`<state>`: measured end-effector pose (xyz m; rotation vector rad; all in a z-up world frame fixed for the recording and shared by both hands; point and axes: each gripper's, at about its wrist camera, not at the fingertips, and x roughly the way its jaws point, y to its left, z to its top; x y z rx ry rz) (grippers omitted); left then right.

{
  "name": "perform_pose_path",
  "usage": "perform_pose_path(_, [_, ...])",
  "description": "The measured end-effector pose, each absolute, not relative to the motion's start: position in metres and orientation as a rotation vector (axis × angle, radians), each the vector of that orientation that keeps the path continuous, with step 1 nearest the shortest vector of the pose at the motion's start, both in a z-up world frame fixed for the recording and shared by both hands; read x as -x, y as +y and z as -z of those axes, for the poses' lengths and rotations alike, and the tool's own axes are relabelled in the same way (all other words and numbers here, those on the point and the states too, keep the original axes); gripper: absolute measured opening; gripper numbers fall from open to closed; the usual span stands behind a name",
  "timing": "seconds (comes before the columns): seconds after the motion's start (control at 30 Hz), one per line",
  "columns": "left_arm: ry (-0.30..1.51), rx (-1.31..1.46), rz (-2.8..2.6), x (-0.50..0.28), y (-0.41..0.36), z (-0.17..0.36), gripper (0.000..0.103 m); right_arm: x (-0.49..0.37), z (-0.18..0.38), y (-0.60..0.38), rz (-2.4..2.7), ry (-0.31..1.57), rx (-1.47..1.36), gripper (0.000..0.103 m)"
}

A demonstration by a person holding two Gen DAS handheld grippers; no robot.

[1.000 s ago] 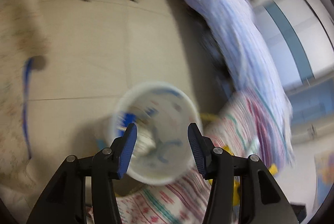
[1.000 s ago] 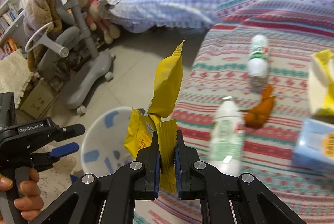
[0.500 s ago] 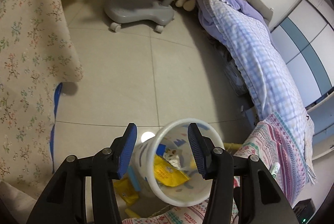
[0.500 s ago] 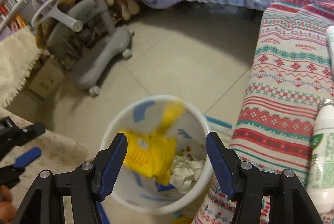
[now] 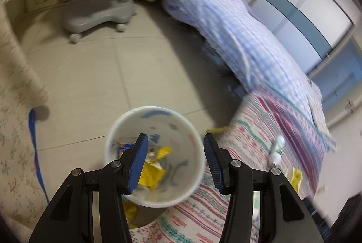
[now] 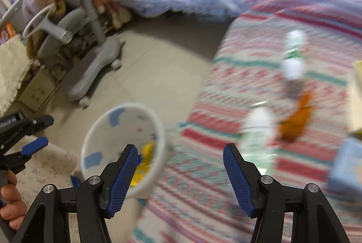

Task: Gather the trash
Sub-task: 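Carry the tissue and yellow bag to the wastebasket and release both, then grasp the orange peel with the left tool while the right tool grasps the green-yellow sponge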

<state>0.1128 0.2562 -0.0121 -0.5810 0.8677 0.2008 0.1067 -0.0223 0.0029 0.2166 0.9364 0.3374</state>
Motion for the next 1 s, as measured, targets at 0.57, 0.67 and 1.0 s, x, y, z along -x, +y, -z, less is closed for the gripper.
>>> perform_pose_path(0.57, [0.945,0.261,0.201,-0.151,0.071,0.006,0.054,-0.081,-0.021,-0.252,0.027,0.921,-0.566,0.068])
perform_pose_path(0.67, [1.000,0.219,0.232,-0.164,0.041,0.020,0.054,-0.081,-0.011,-0.263,0.044,0.959,-0.591,0.068])
perform_pose_path(1.0, [1.053,0.075,0.161,-0.194,0.007,0.050,0.023,-0.087,-0.006,-0.265,0.040,0.974,-0.493,0.068])
